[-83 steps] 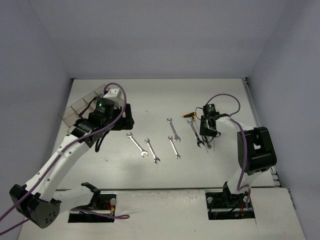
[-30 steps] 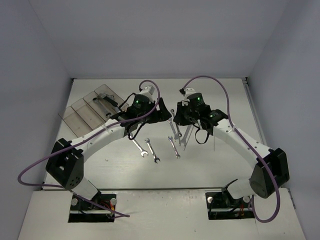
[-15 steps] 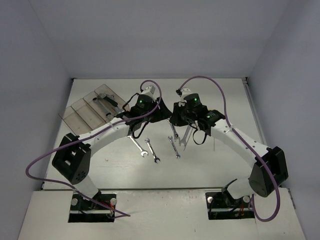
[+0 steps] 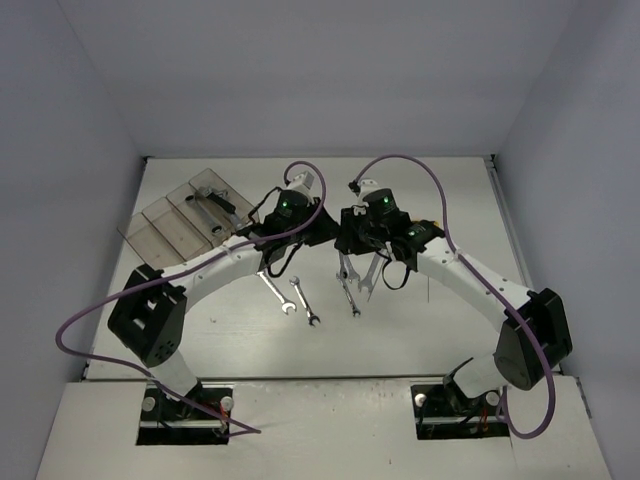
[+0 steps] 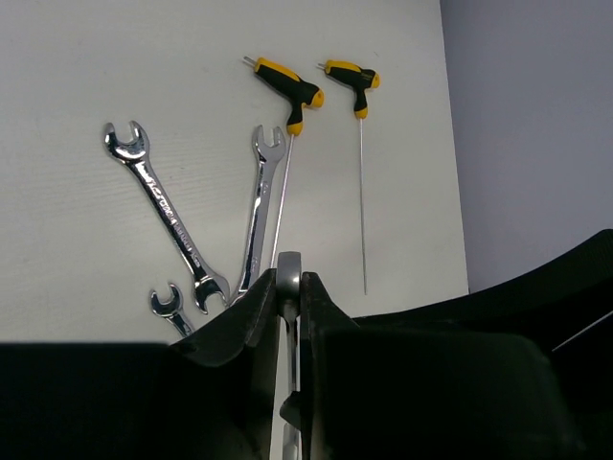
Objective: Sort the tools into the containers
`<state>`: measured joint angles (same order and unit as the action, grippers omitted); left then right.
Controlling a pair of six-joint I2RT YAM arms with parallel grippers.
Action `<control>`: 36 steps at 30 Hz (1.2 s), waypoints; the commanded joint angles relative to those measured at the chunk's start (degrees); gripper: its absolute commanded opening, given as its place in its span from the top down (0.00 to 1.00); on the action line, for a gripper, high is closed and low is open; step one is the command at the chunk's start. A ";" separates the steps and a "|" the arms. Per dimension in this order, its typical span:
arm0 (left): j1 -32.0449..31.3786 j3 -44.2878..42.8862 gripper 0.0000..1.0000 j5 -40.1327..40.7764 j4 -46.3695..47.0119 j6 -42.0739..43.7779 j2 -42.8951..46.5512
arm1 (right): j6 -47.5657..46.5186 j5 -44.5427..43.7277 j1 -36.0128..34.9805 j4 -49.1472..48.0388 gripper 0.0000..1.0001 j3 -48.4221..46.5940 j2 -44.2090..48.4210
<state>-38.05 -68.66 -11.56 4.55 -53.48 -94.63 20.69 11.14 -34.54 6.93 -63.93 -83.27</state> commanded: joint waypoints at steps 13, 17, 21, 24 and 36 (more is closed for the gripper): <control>31.02 -8.84 1.00 -1.16 -16.74 6.42 5.27 | -3.36 -6.36 2.19 -2.63 0.48 4.07 8.78; 40.18 -13.88 1.00 -1.82 -20.18 8.56 0.48 | -3.90 -7.97 2.37 -2.35 0.47 6.37 9.97; 45.49 -18.83 1.00 -3.80 -21.53 9.90 -5.10 | -4.03 -8.24 2.59 -2.18 0.47 8.19 10.19; 47.33 -23.22 1.00 -3.97 -23.37 11.18 -10.30 | -3.85 -9.06 2.63 -2.13 0.47 9.32 10.57; 49.91 -29.07 0.83 -4.61 -24.94 12.24 -21.44 | -3.20 -9.54 2.90 -1.23 0.45 10.39 10.95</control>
<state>10.98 -94.36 -16.17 -20.50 -42.84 -119.17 17.56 3.21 -32.07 7.12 -53.01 -74.13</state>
